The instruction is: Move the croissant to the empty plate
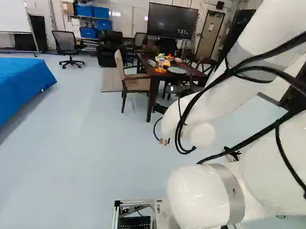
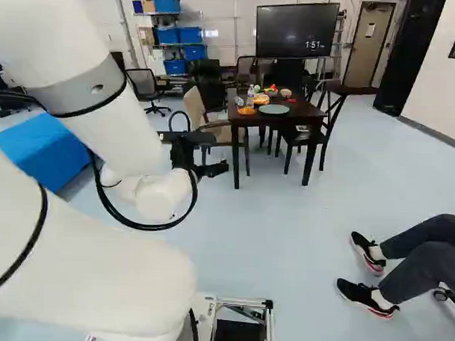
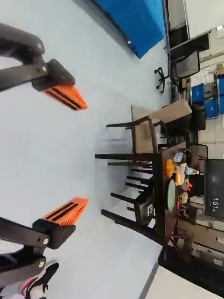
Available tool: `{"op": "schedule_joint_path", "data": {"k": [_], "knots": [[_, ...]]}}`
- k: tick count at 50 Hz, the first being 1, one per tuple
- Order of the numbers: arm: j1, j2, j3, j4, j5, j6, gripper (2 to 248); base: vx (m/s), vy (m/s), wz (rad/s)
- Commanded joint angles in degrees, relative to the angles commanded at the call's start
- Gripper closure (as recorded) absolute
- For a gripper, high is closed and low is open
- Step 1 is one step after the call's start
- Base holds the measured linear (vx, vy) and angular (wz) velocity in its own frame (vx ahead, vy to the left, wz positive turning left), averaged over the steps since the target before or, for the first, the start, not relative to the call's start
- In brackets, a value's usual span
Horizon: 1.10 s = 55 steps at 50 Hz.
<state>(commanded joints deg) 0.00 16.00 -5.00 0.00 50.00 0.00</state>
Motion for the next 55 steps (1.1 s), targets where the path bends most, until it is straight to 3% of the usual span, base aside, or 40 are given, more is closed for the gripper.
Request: {"op": "schedule_joint_path", "data": {"k": [55], "knots": [[0.0,0.0,0.0,0.0,0.0,0.0,3,0.121,-0.002,-0.014]]}}
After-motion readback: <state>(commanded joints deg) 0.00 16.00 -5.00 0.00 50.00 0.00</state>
